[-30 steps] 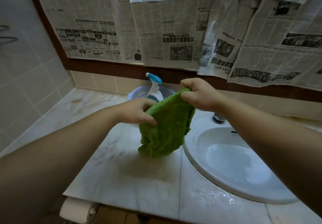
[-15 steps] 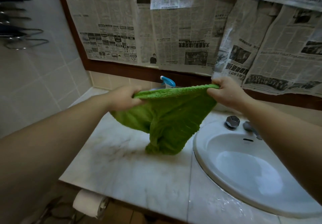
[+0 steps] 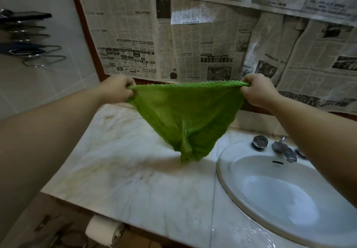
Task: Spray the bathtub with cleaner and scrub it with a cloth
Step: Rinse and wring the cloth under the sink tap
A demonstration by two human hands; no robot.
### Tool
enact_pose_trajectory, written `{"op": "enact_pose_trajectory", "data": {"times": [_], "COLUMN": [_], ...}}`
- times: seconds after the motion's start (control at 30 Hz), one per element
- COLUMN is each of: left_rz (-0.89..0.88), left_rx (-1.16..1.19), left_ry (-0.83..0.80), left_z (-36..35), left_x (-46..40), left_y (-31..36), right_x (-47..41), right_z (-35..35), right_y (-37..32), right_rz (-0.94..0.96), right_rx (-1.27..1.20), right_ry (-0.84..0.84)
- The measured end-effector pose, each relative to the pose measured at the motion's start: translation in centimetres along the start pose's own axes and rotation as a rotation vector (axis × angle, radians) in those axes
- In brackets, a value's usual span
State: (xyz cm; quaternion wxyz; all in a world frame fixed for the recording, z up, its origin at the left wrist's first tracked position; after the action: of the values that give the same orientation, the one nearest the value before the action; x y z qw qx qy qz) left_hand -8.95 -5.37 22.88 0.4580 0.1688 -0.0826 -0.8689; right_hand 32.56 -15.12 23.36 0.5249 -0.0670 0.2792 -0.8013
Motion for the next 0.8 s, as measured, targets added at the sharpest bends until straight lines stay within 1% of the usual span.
{"op": "enact_pose_trajectory", "data": {"times": [0.03,0.13,0.2,0.23,0.3,0.33,0.43,0.47,0.53,0.57,0.67,0.8], "left_rz": [0.025,0.074,0.105,0.116,0.098,0.088,0.109,0.131,0.166,0.166,0.171,0.221], "left_rx": [-0.003,0.005,0.002,0.023,0.08,0.091,0.117,0.161,0.228,0.219,0.157,0.165], "left_ry": [0.037,0.011,0.138,0.169,0.045,0.02,0.216,0.232,0.193,0.192,0.256,0.276], "left_z": [0.7,1.8,2.7,3.0,2.8,2.8,3.5,3.6,3.4,3.3,3.4,3.3], "left_x": [-0.3,-0.9,-1.1,-1.0,-0.6,-0.4,0.2,0.6,1.2,1.5,2.1,2.3], "left_y": [0.0,0.1,-0.4,-0.5,-0.2,-0.2,-1.3,-1.6,-2.0,-2.0,-2.4,-3.1], "right_x": [-0.3,-0.9,-0.9,-0.9,-0.8,-0.7,-0.1,0.1,0.4,0.6,0.8,0.4], "right_z": [0.3,1.1,1.4,1.5,1.4,1.3,1.3,1.2,1.1,1.1,0.7,-0.2], "right_y": [-0.3,-1.3,-2.0,-2.4,-3.0,-3.2,-3.5,-3.4,-3.6,-3.7,-4.2,-4.5], "right_rz": [-0.004,0.005,0.019,0.022,0.031,0.034,0.041,0.042,0.044,0.047,0.07,0.048], "right_rx": [0.006,0.022,0.004,-0.012,-0.017,-0.023,-0.061,-0.063,-0.051,-0.04,0.045,0.08], "right_ry": [-0.006,0.004,0.029,0.028,0.007,0.014,0.068,0.064,0.066,0.062,-0.01,-0.01]}}
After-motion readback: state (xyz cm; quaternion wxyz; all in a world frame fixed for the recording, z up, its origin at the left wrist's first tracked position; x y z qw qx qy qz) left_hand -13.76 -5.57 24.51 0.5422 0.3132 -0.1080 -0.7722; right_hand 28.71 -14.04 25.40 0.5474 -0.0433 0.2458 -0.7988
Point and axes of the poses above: each hand's wrist, its own x-axis away from the middle knuckle, its own z-axis out of the back of the hand, y = z × x, the point moved 3 cm from there along -x, towards the middle knuckle, and after that the axes turned 14 degrees about -z, right-handed, at the moved point
